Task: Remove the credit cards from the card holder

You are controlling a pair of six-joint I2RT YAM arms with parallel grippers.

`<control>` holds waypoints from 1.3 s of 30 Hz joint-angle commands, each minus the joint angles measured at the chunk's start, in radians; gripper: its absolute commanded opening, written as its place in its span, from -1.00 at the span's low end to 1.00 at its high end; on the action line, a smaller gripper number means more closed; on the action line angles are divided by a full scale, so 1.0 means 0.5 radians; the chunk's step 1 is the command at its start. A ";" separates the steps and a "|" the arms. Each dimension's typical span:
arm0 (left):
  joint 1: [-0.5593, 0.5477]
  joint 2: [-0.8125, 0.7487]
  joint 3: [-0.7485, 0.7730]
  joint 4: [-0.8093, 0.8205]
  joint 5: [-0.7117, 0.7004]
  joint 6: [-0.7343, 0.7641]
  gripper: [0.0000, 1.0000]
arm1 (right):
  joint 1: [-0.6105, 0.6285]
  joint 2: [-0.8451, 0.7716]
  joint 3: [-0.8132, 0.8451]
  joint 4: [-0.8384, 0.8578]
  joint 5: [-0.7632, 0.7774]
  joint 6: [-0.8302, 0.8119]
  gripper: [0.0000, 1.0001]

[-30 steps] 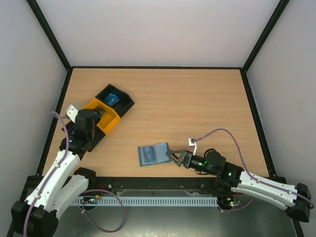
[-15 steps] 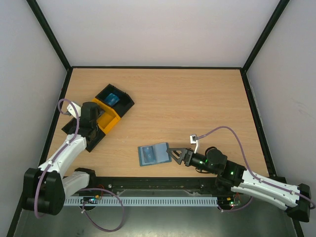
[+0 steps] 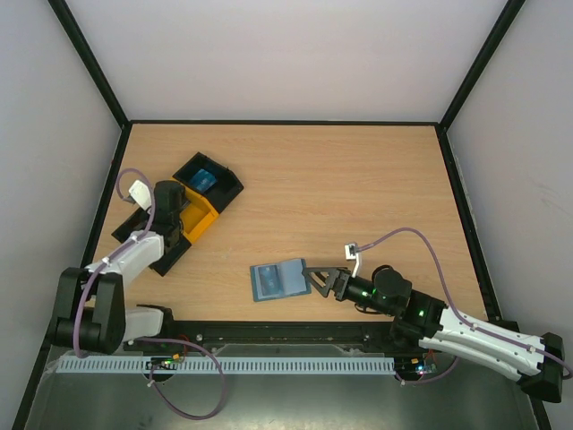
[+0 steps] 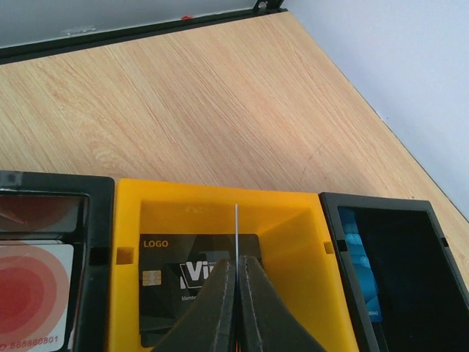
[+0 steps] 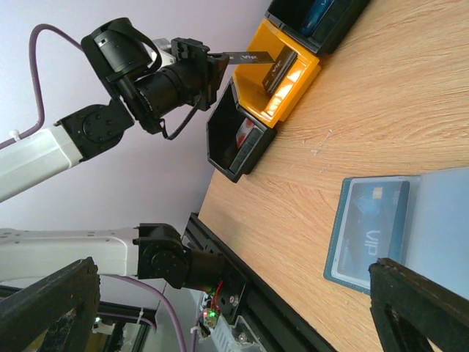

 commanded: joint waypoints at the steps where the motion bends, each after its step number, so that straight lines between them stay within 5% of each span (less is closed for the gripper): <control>1: 0.018 0.097 0.076 0.161 -0.044 0.071 -0.95 | 0.010 -0.019 0.060 -0.062 0.042 -0.037 0.95; 26: 0.031 0.395 0.185 0.101 -0.166 0.058 -0.91 | 0.013 -0.026 0.060 -0.110 0.072 -0.016 0.95; 35: 0.031 0.332 0.253 -0.030 -0.162 0.071 -0.54 | 0.012 -0.063 0.030 -0.150 0.106 0.046 0.96; 39: 0.031 0.257 0.265 -0.084 -0.147 0.137 -0.04 | 0.010 -0.064 0.031 -0.179 0.141 0.076 0.95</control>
